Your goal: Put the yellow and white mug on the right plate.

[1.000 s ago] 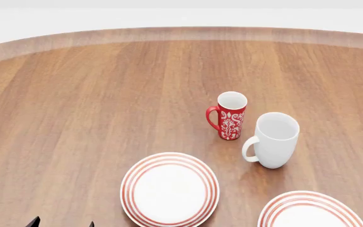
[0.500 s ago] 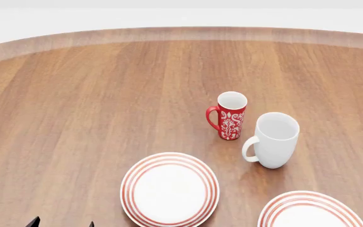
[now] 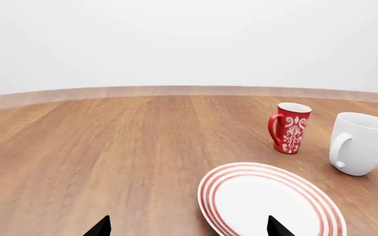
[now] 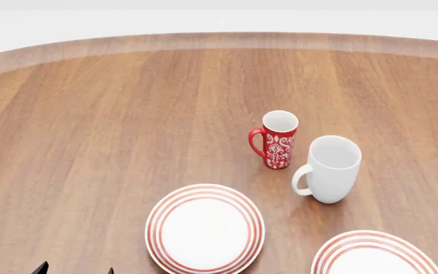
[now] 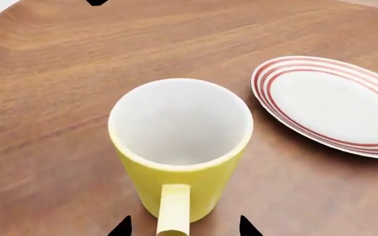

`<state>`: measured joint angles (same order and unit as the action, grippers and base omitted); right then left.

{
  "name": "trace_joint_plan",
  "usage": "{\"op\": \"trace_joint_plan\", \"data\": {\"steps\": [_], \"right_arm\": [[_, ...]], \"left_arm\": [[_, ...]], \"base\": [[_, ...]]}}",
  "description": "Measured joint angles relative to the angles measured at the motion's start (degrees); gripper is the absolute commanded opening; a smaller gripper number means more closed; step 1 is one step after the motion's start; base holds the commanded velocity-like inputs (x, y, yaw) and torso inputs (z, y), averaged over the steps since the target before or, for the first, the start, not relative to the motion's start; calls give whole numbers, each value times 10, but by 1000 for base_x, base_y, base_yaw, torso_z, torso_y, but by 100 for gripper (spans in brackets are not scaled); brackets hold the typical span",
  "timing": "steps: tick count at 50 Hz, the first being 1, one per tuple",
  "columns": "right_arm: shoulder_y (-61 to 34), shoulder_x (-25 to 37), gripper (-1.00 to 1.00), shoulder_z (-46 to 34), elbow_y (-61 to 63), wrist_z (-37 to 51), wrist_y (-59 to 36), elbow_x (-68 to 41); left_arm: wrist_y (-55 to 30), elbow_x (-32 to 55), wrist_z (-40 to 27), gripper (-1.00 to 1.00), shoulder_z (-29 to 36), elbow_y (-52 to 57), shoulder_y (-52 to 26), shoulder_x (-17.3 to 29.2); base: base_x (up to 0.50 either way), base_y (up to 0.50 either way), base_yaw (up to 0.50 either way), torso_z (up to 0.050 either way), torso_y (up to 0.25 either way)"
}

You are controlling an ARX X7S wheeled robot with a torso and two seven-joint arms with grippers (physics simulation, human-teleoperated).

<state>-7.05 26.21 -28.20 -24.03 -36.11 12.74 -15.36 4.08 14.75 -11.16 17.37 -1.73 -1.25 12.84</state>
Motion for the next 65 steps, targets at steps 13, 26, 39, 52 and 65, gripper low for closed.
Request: {"op": "trace_joint_plan", "data": {"steps": [13,26,39,52,65], "right_arm": [[-5,-3,-100,-5,-10,-3,7,2],[5,6,-100,2,-2,9,6,-1],[31,35,-100,27,39,34,3,-15],[60,62,-100,57,76,60,7,-34],[81,85,-100,87,103,84,7,-55]], "left_arm": [[2,2,-2,100,3,-2,-1,2],[3,3,-5,100,6,-2,-2,4],[4,5,-8,100,9,-2,-3,6],[4,8,-11,100,12,-2,-3,9],[6,10,-14,100,15,-4,-4,11]], "base": [[0,0,0,0,0],[0,0,0,0,0],[0,0,0,0,1],[0,0,0,0,0],[0,0,0,0,0]]}}
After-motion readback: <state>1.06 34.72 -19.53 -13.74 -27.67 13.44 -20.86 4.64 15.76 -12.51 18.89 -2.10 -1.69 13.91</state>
